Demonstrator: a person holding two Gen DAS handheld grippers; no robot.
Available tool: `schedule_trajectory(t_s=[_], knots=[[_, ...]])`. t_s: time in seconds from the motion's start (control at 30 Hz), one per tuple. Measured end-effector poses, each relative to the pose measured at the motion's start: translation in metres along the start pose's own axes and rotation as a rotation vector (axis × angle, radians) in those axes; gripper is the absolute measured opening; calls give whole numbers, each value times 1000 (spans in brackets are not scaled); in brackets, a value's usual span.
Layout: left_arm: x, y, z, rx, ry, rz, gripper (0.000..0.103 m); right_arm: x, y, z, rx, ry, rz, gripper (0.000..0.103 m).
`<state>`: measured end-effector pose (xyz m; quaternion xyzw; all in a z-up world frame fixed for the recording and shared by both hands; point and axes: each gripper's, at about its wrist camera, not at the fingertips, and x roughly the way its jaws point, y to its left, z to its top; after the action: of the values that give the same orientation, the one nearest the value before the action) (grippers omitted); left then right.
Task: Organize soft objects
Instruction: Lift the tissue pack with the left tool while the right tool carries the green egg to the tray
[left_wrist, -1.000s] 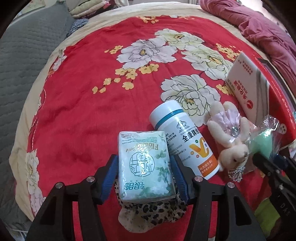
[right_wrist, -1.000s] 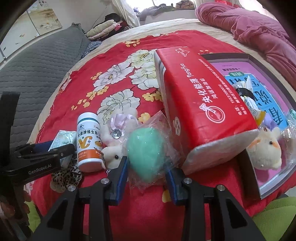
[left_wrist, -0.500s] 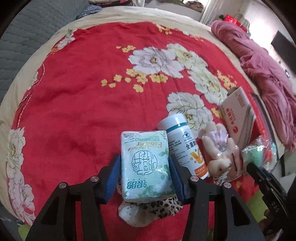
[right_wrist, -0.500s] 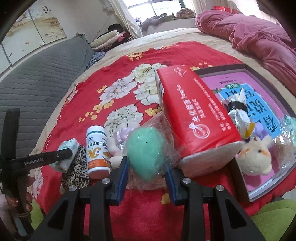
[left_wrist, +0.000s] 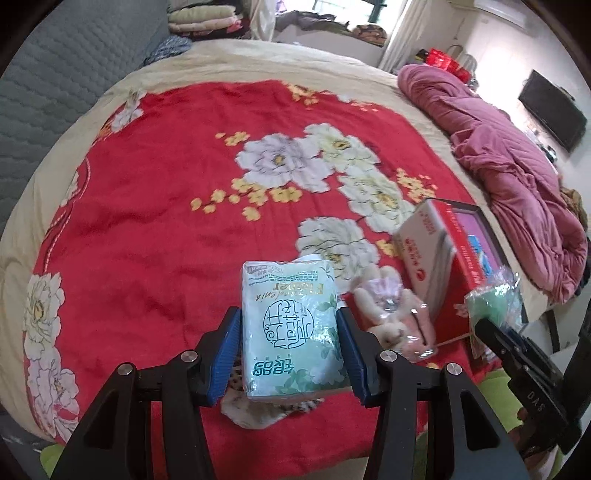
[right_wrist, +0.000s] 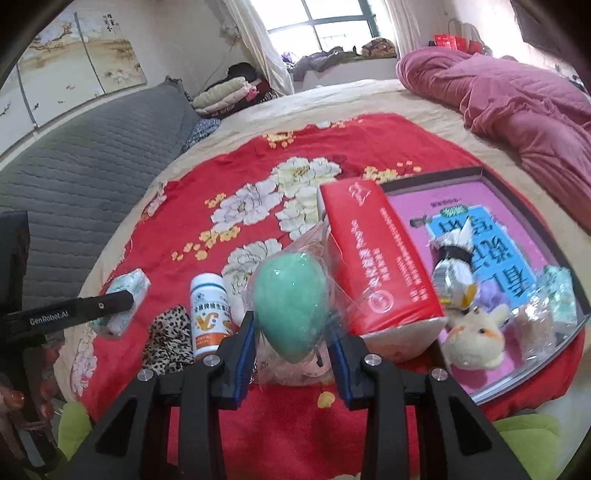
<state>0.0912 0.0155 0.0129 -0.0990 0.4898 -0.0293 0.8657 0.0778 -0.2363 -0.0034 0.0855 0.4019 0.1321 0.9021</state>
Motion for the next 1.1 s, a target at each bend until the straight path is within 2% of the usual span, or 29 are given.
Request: schedule_trajectory(t_s=[0.4,0.57,0.8,1.1], knots=[[-27,-72,11,106,-50,-92,53,-55,-22,26,-2,-107,-30,37],[-35,-114,17,175,-68,-135,53,-82,-48,39,23,-159,-61,37],[-39,-180,25,261,-81,-212,53,-116,-92,49,57,-220,-149,37],[-22,-258,16,352,-46,-280,53,-145,-143,52,110,-250,-231,37]])
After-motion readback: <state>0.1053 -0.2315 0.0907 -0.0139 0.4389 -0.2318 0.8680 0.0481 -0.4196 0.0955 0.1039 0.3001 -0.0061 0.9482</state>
